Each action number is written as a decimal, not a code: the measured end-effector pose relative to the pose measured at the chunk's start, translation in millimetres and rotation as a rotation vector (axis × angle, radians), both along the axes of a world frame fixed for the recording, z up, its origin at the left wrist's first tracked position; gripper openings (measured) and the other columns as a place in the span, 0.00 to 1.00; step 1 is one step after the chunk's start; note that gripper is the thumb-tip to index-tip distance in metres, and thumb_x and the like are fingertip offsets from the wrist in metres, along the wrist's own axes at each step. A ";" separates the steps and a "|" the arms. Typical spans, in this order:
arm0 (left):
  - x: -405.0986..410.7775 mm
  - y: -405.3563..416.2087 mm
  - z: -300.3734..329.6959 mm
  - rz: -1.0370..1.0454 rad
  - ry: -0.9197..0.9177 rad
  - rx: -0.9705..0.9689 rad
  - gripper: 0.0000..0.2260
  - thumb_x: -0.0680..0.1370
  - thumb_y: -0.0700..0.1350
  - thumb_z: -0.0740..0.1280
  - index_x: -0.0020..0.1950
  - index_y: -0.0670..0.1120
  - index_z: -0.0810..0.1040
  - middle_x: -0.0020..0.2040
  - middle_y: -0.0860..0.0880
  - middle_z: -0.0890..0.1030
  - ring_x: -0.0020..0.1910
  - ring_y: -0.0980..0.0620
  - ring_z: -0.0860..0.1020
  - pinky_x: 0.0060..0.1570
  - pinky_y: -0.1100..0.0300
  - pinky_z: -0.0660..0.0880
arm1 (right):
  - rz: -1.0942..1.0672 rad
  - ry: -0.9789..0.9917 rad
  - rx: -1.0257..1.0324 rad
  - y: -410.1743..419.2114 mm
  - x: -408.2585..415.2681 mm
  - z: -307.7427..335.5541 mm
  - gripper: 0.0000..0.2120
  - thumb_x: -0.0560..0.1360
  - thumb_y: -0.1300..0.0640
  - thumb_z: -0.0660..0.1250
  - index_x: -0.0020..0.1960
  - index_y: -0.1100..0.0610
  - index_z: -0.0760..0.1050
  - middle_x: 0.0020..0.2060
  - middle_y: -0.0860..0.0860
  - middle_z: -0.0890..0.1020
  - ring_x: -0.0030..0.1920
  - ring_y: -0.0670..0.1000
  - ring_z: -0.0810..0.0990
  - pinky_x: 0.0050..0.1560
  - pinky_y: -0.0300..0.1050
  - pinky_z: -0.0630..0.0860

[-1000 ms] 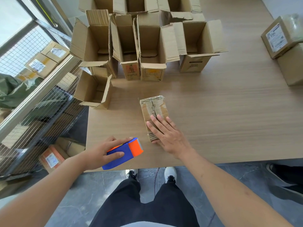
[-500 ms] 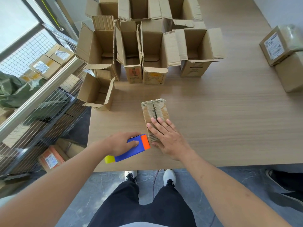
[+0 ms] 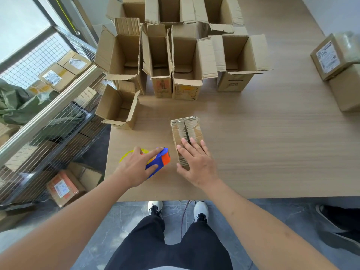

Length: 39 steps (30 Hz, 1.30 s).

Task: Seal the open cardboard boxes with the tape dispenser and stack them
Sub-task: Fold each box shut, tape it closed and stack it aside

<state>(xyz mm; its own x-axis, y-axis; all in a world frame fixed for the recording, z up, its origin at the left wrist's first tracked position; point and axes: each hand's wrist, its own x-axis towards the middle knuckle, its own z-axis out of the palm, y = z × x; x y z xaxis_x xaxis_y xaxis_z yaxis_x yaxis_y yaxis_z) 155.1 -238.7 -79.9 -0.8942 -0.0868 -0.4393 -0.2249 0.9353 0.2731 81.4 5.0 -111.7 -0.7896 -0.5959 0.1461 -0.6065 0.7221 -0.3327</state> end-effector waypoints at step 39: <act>-32.1 73.0 16.4 -0.338 0.380 0.094 0.27 0.82 0.56 0.66 0.79 0.47 0.69 0.81 0.41 0.62 0.81 0.41 0.58 0.79 0.46 0.61 | -0.308 -0.103 -0.268 53.1 10.5 39.4 0.13 0.77 0.67 0.71 0.61 0.66 0.82 0.50 0.59 0.80 0.48 0.60 0.81 0.51 0.54 0.80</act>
